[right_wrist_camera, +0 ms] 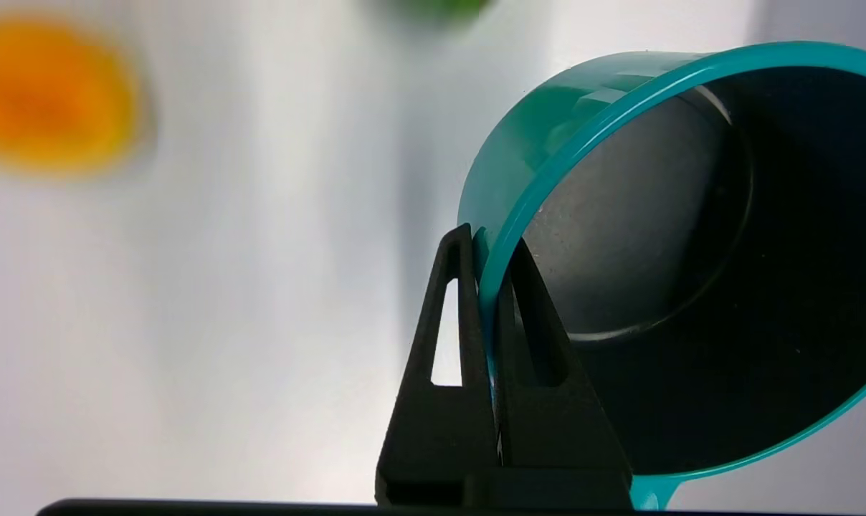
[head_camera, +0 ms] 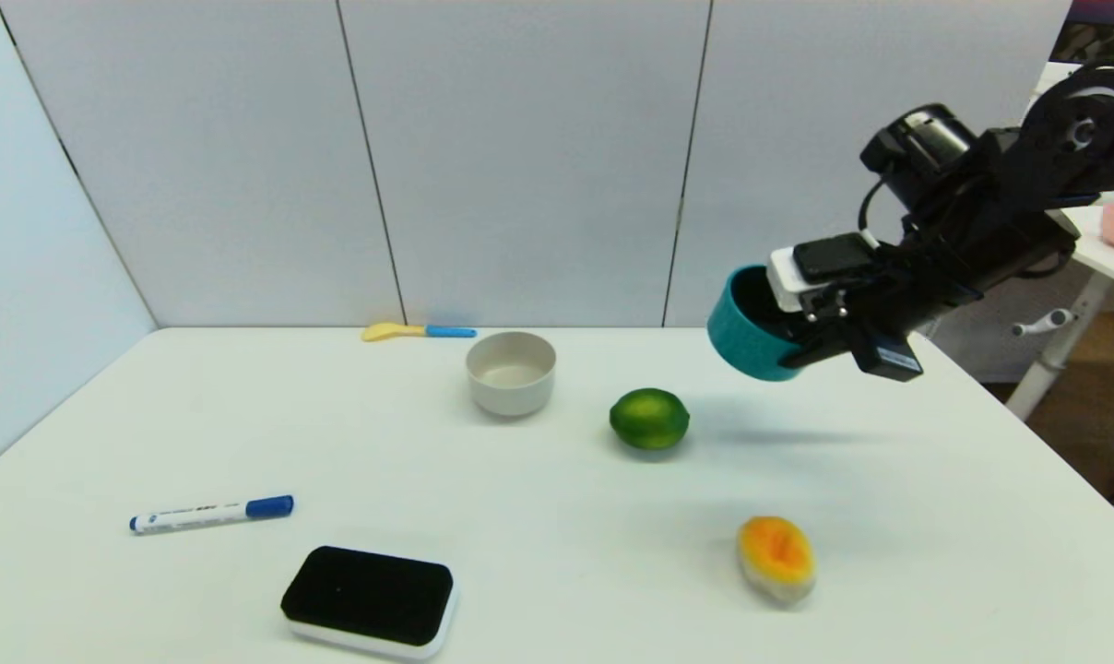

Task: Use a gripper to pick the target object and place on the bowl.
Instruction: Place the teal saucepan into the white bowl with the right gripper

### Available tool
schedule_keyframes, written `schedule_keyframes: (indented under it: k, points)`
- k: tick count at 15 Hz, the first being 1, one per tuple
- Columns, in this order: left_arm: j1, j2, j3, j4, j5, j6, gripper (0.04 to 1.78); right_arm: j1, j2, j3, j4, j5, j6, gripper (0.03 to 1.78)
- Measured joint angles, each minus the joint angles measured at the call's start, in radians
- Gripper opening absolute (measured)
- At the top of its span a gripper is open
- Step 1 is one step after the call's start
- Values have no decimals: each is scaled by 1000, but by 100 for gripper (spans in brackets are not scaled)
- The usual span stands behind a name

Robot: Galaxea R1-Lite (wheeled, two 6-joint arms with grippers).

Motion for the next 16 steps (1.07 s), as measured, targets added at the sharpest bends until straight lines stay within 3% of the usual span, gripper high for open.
schedule_keyframes:
  k: [6,9,11,16]
  points:
    - [0,0,0,0,0,0,171,195,78,-58,-75,-3,55,8]
    - [0,0,0,0,0,0,171,255,122,-62,-227,2,59,8]
    - [0,0,0,0,0,0,171,267,138,-63,-264,6,60,8]
    - [0,0,0,0,0,0,171,276,164,-66,-412,120,69,8]
